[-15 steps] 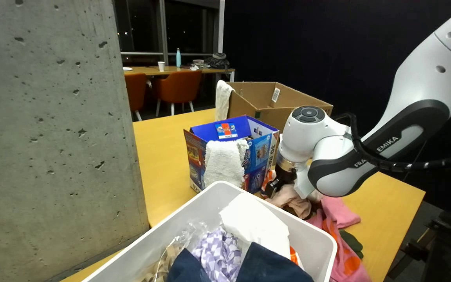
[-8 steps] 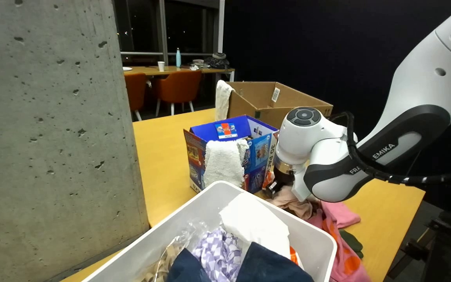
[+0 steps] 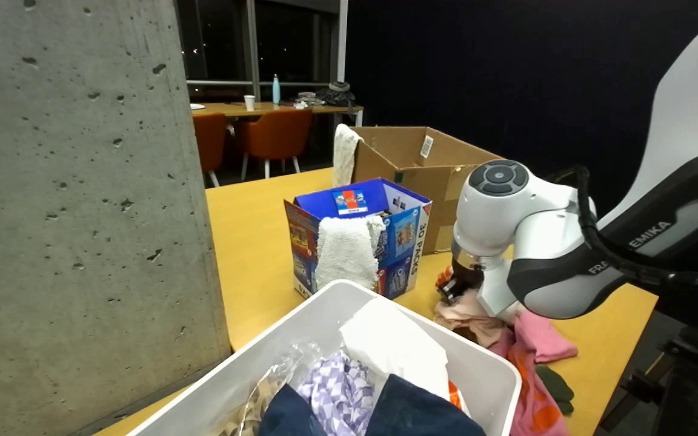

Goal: Put the shirts over the stuffed toys and put them into the laundry basket

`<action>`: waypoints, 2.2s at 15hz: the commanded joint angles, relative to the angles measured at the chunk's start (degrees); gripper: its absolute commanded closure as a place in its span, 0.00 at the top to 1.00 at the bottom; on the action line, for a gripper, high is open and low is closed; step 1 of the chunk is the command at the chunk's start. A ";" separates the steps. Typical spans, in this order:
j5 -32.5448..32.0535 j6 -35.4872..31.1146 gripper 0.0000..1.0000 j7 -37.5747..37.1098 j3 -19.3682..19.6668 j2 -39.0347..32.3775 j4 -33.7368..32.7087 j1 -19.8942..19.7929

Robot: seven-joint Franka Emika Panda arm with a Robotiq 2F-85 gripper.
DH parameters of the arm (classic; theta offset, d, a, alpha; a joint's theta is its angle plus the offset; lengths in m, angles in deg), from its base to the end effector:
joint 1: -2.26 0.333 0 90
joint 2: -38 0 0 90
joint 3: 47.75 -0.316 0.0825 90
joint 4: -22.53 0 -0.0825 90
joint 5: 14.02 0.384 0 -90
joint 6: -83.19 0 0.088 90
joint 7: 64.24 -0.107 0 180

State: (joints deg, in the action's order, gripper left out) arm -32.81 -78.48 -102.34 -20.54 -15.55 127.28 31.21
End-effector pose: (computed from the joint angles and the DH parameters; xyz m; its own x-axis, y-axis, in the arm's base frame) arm 0.6340 0.0473 0.0740 0.9598 -0.0638 0.2732 -0.1709 -0.9053 0.3889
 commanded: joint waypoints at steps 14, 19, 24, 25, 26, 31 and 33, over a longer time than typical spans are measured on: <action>-25.46 5.28 0.06 -34.49 48.42 14.81 32.44 67.47; -30.42 -0.74 0.06 -34.09 64.14 11.97 39.13 82.18; -26.80 -10.61 0.06 -22.35 70.24 10.83 39.78 82.88; -25.85 -11.98 0.06 -18.76 70.29 11.24 39.38 82.73; -24.30 -13.14 0.06 -15.12 70.12 11.75 39.14 82.62; -12.21 -16.49 0.06 4.32 65.43 12.82 38.47 82.11; -6.47 -17.30 0.06 12.49 62.02 13.03 37.63 81.00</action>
State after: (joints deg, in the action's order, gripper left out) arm -46.34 -94.19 -100.90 44.71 -3.45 166.08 113.19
